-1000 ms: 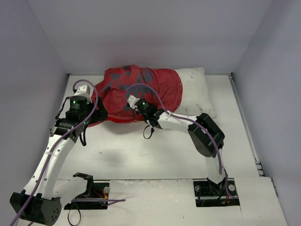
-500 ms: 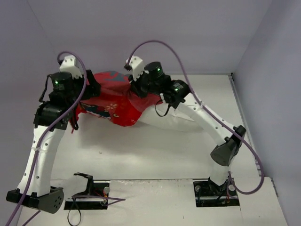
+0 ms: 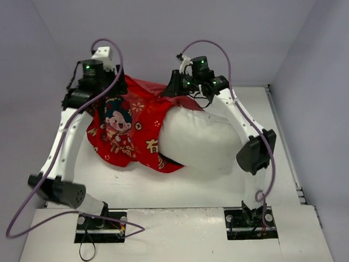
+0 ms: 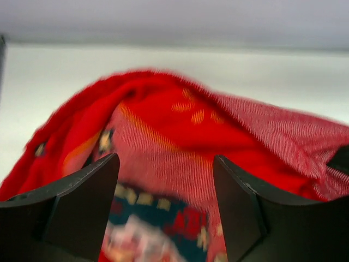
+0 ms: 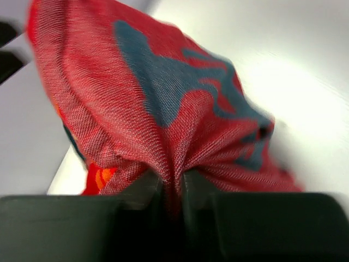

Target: Put the pillow into the pillowcase

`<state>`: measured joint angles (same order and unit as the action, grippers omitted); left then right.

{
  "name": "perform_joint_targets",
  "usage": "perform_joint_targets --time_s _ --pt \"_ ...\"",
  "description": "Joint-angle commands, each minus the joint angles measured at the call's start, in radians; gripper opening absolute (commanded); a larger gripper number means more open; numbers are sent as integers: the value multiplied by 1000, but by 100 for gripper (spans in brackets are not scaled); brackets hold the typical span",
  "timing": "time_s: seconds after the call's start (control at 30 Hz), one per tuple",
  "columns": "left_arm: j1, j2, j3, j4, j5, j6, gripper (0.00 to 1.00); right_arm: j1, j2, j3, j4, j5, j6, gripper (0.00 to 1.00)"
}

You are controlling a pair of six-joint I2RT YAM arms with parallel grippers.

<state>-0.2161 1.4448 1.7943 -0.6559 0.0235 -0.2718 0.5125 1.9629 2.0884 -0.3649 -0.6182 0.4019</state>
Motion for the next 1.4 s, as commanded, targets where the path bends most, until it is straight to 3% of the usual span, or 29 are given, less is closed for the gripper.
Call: perform_joint_targets --time_s 0.0,0.07,0.27,0.43,0.57,0.73,0.87,1.07,1.37 --pt "1 69 22 -5 -14 34 65 -135 60 -28 165 6 20 26" --pt "1 75 27 -4 -4 19 65 -176 90 -36 167 21 -21 43" --pt "-17 84 -9 -1 29 0 65 -279 42 -4 167 132 -167 73" --pt "-52 86 -47 2 56 -33 65 -282 -108 -79 169 308 -316 86" --pt "-213 107 -41 4 -3 5 65 -281 -226 -189 170 431 -366 88" --pt "-402 201 13 38 -98 66 66 -282 -375 -431 173 423 -324 84" --pt "-453 330 149 39 -131 97 71 -284 -469 -657 187 506 -249 78" --pt "-483 515 347 36 -236 152 74 -292 -599 -937 262 511 -103 79" --pt "-488 669 482 35 -264 169 74 -293 -642 -1018 304 465 -84 79"
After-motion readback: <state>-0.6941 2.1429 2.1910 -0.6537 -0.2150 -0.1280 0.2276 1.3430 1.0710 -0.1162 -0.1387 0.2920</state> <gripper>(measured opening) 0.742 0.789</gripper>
